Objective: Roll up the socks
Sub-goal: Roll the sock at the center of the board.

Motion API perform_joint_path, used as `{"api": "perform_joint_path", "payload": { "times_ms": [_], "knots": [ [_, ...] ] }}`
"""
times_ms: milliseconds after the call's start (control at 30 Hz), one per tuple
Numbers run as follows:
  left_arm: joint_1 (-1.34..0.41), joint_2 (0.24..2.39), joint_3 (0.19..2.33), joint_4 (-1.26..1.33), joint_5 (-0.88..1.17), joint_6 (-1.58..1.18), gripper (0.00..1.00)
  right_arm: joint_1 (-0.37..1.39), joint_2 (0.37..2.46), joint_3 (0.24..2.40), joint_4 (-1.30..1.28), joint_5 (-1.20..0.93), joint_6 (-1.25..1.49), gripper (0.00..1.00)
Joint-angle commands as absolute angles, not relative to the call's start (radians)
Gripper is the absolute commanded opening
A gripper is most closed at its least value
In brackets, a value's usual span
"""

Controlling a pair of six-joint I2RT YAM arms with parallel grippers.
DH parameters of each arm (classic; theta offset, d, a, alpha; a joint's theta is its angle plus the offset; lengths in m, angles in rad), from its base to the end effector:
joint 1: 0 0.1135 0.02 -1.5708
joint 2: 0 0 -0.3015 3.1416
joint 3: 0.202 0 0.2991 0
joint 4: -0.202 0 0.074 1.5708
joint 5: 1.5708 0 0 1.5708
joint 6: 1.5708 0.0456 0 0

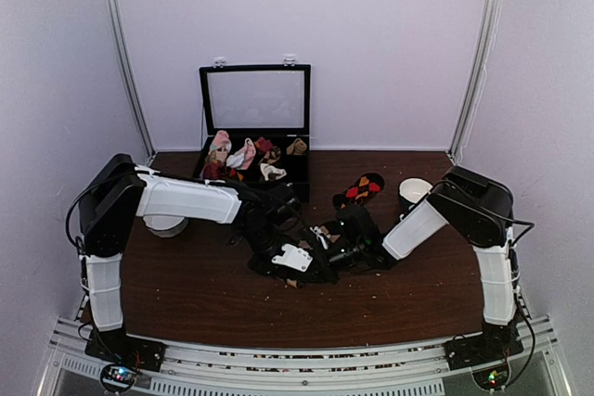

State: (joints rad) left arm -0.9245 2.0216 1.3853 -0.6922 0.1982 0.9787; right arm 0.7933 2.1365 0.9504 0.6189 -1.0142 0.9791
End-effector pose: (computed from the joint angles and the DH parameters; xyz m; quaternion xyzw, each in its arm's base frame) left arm 0.2645 -0.3656 0.1438 0.8114 0.5636 -0.0949 0.1229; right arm 0.2740 0.3336 0.0662 0.1615 -0.7848 -0.5950 0.0639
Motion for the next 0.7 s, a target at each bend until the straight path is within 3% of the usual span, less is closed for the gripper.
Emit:
{"api": "perform_joint_path", "payload": {
  "times_ms": [0, 267, 500, 667],
  "knots": [
    [-0.912, 2.092, 1.378, -0.820, 0.212, 0.986, 0.11, 0.774, 2.102, 0.925, 0.509, -0.970, 0.880, 0.20],
    [-0.860, 2.178, 1.527, -1.022, 0.393, 0.908, 0.06, 0.768, 1.884, 0.875, 0.159, -0.733, 0.445, 0.34],
    [-0.825, 2.250, 1.649, -1.179, 0.518, 0.886, 0.07, 0.805, 1.669, 0.679, 0.192, -0.522, 0.152, 0.38],
    [-0.824, 2.318, 1.744, -1.296, 0.584, 0.883, 0.07, 0.954, 1.522, 0.554, 0.256, -0.346, -0.136, 0.39]
  ]
}}
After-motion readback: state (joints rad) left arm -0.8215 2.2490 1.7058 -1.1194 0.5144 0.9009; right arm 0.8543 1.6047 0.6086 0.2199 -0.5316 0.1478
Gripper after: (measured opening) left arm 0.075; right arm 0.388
